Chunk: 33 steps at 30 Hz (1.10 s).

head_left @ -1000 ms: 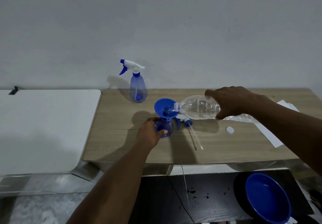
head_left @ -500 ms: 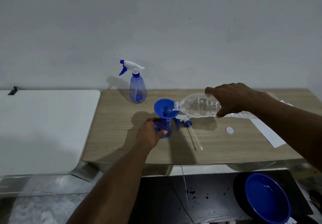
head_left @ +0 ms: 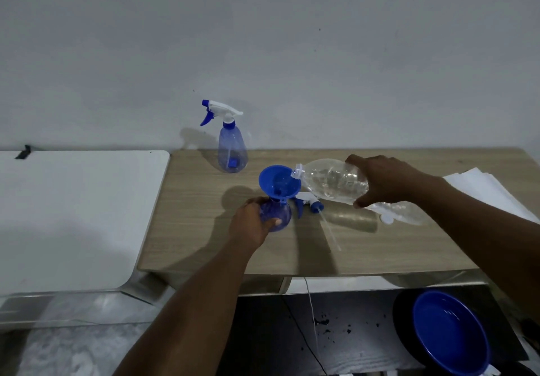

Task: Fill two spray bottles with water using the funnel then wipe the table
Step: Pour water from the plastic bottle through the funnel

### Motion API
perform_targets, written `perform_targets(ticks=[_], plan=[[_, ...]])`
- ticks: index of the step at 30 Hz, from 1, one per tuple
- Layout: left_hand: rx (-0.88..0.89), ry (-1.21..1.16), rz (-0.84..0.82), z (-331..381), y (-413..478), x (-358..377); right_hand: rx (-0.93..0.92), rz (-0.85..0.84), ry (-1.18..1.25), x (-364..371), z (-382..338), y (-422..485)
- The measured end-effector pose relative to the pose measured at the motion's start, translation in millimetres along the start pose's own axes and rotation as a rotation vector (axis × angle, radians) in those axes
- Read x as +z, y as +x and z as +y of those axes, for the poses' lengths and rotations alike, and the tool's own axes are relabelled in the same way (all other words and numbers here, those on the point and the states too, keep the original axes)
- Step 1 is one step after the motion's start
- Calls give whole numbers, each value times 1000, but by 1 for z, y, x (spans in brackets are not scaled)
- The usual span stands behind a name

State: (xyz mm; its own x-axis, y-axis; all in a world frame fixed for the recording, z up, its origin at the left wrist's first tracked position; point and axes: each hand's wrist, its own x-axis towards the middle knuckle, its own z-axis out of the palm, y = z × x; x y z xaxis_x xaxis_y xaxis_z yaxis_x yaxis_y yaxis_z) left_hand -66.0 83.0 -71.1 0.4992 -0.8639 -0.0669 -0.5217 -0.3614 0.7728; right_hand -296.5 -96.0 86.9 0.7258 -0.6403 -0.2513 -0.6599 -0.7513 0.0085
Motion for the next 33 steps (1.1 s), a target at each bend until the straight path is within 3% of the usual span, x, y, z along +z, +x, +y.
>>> perform_targets(ticks=[8,14,20,25,29,31,33], plan=[[-26,-1,3,1,0,0,54,243,520,39,-3,2],[-43,-18,4,1,0,1,262,567,866,56,-6,-5],[-35,5,0,1,0,1,402,763,1068,79,-26,-5],[-27,-4,-6,1,0,1,418,761,1090,87,-34,-5],[-41,7,0,1,0,2,541,1059,900,98,-53,-22],[-60,29,0,5,-2,0,407,1231,746,100,-74,-33],[-98,49,-13,8,-2,-2,126,1233,684,92,-101,-38]])
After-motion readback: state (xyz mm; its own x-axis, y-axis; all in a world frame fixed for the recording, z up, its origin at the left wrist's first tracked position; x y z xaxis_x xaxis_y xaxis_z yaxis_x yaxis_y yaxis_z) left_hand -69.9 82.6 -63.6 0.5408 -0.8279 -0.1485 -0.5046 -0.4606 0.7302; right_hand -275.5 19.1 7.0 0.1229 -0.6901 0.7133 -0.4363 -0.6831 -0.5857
